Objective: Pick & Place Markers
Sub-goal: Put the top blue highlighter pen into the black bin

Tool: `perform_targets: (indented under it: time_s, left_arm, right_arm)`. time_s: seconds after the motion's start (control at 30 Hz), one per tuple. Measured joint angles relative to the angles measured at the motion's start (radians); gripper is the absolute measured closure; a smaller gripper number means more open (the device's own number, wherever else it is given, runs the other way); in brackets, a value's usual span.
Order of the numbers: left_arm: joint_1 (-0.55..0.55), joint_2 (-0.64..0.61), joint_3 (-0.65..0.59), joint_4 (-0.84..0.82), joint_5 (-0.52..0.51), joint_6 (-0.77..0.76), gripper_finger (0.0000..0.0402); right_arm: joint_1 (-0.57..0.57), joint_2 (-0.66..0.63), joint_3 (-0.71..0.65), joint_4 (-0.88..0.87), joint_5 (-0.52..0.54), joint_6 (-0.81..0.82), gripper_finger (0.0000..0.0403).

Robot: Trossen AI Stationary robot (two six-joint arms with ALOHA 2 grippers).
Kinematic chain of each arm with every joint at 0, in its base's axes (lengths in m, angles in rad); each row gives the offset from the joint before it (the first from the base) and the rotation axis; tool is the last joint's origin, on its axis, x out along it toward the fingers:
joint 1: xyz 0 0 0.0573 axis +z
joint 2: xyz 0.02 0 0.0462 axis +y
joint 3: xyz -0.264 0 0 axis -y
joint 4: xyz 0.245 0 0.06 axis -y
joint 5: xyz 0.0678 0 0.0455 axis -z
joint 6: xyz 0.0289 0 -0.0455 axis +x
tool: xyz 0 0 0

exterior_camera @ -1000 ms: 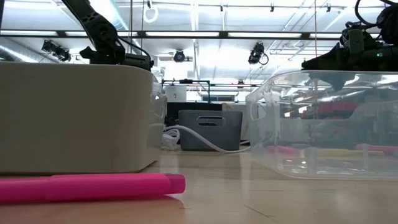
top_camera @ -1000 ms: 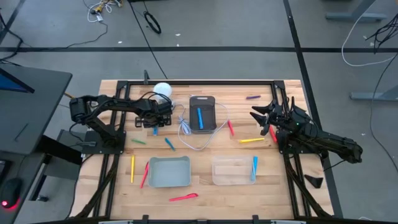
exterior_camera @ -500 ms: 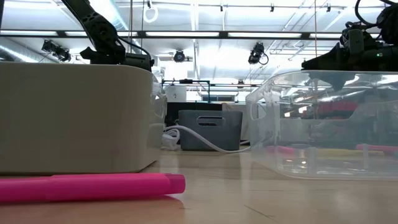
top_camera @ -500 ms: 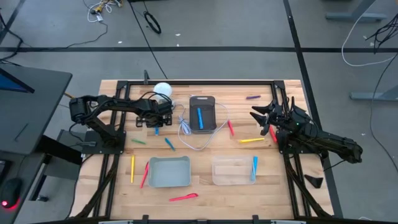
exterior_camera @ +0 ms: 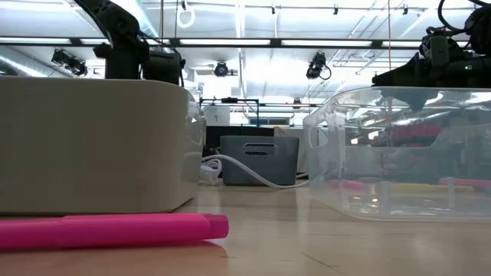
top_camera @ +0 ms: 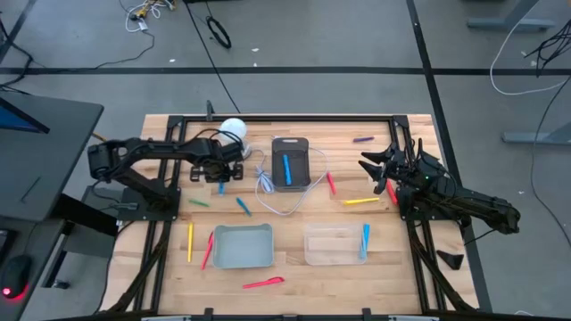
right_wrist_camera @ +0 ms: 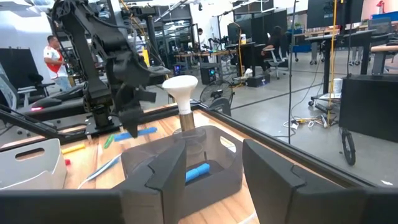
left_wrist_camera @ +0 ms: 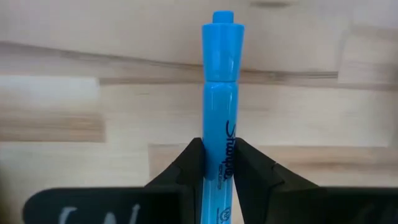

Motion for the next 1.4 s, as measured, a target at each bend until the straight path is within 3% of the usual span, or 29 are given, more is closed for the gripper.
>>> perform_targets:
  time_s: [0.3, 0.97, 1.4]
  left_arm:
    - [0.006, -0.07, 0.13, -0.15, -0.009, 0.016, 0.0334]
    - [0.009, -0.073, 0.487, -0.478, -0.001, 0.048, 0.0334]
    - [-0.018, -0.073, 0.522, -0.51, -0.006, 0.041, 0.0334]
  right_arm:
    - [0.0, 0.0, 0.0, 0.0, 0.0, 0.0, 0.0243]
    - [0.0, 0.0, 0.0, 0.0, 0.0, 0.0, 0.0243]
    - [0.0, 0.0, 0.0, 0.0, 0.0, 0.0, 0.0243]
